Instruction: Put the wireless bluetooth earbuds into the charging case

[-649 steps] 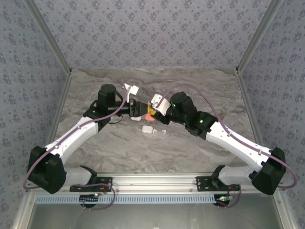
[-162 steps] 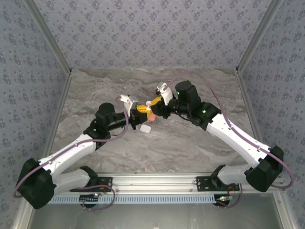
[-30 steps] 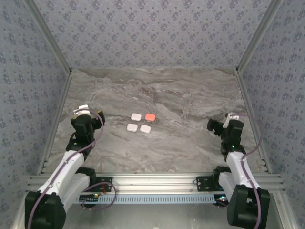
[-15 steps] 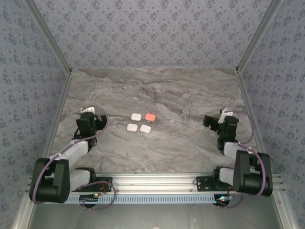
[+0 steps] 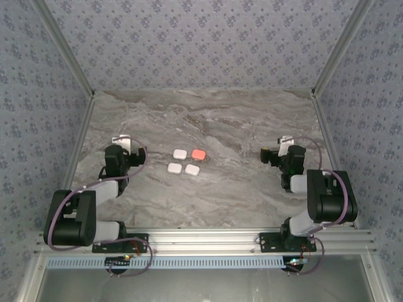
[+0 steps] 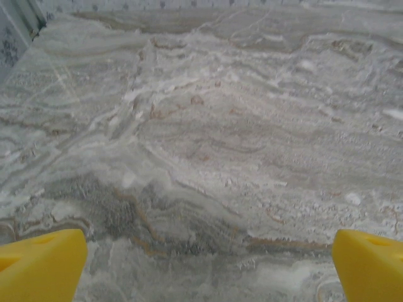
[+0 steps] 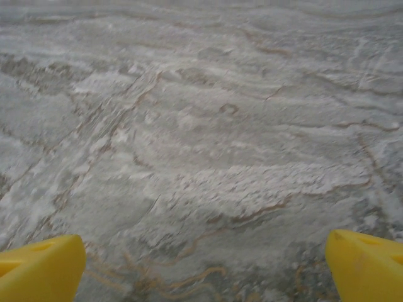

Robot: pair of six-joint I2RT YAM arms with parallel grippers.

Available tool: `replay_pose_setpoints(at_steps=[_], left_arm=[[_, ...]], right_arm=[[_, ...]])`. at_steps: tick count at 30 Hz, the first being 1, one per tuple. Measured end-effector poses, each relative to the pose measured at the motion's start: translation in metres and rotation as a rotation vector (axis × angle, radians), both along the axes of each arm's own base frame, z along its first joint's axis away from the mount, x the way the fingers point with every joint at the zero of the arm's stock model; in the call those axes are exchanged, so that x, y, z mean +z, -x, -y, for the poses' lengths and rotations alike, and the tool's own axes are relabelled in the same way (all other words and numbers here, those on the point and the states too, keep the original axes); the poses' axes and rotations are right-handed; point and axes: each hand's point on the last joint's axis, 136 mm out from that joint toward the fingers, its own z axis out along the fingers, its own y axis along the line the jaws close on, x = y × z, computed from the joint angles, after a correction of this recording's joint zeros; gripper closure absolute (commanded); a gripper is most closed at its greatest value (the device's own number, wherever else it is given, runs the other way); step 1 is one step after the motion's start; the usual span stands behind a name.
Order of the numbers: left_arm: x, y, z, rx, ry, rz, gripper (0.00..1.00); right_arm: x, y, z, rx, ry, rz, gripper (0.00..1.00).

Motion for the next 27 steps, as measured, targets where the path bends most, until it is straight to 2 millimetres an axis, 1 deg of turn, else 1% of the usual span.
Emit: replay_pose_setpoints(at_steps=[2,4,7,9,11,15,17,27], left_arm=[[0.005,-0.002,-0.005,-0.002,0.012,0.036,0.01],[0.004,-0.003,-0.011,0.004,0.024,0.065,0.01],[-0.016,-0.004,-0.021,0.022,0.043,0.042,0.01],[-0.033,-0.006,-0.023,0.025,0.055,-0.002,0.01],[-0.04,-0.009,-0.023,0.022,0.06,-0.039,0.01],[-0.023,-0.024,-0.021,0.018,0.059,0.003,0.01],[-0.02,-0.027,-0.021,0.02,0.056,0.011,0.01],[-0.022,-0.026,-0.02,0.023,0.051,-0.001,0.01]], right_arm=[[0.005,-0.004,0.002,-0.006,0.003,0.014,0.0],[0.007,-0.006,0.001,-0.005,0.003,0.02,0.0],[0.007,-0.005,0.001,-0.006,0.004,0.019,0.0],[0.007,-0.005,0.002,-0.01,0.007,0.019,0.0],[0.007,-0.006,0.002,-0.014,0.011,0.018,0.0],[0.007,-0.006,0.001,-0.015,0.015,0.018,0.0],[0.007,-0.006,0.001,-0.017,0.017,0.018,0.0],[0.007,-0.006,0.001,-0.02,0.018,0.018,0.0]])
